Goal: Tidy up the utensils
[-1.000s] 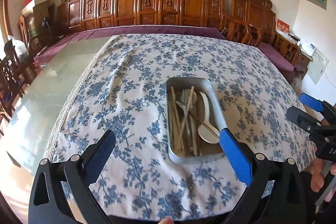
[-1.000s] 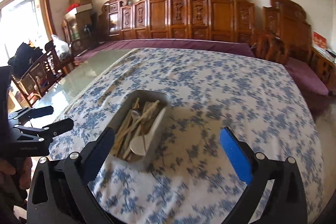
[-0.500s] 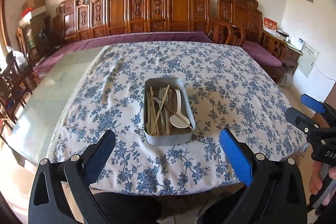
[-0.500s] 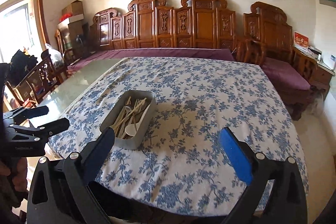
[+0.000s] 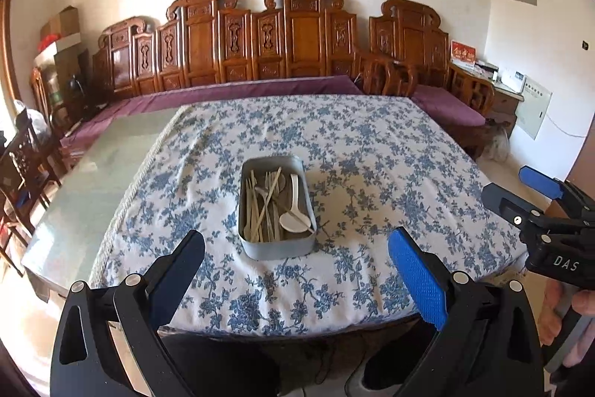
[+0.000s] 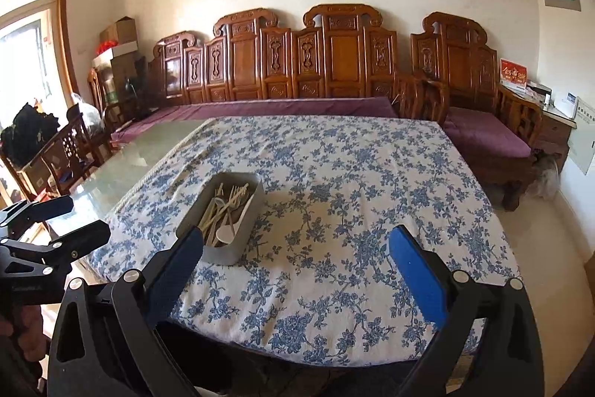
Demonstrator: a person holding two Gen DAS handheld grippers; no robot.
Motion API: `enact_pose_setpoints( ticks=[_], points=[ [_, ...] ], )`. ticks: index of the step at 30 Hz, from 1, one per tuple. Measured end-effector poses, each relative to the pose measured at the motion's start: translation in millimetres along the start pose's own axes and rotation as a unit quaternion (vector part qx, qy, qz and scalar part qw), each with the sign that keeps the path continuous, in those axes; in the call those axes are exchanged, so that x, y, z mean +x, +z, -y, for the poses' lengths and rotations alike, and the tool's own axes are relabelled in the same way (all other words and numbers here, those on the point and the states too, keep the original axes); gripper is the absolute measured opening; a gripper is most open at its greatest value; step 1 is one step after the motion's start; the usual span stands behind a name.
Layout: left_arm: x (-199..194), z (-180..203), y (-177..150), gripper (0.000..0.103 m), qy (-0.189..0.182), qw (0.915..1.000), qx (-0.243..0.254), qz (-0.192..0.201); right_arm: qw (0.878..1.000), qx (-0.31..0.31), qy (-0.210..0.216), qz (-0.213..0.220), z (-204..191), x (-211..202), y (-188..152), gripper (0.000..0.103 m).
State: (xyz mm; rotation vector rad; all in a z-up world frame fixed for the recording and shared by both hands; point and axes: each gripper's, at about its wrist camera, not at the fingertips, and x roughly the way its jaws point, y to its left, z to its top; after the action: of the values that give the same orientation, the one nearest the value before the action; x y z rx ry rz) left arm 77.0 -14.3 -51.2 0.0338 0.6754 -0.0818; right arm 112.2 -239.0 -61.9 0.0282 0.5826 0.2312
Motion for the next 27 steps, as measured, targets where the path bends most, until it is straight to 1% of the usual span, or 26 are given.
enact_pose_setpoints(
  ticks=[5,11,16,20,27],
  points=[
    [-24,0,17,0.096,0.003,0.9994,-0.003,0.036,0.999,-0.001,-0.011,0.042,-4,-25,12,0.101],
    [-58,-5,37,0.096,-0.005,0.9966,-0.016,0.081,0.995,-0.010,-0.018,0.097,-11,-63,32,0.101],
    [-78,-5,42,0.096,0.010,0.9939,-0.014,0.109,0.991,-0.021,-0.023,0.128,-15,-90,41,0.101],
    [-86,-5,40,0.096,0.009,0.9928,-0.019,0.118,0.990,-0.019,-0.025,0.140,-16,-100,44,0.101],
    [-89,-4,38,0.096,0.008,0.9923,-0.015,0.122,0.990,-0.014,-0.026,0.141,-16,-101,43,0.101]
  ],
)
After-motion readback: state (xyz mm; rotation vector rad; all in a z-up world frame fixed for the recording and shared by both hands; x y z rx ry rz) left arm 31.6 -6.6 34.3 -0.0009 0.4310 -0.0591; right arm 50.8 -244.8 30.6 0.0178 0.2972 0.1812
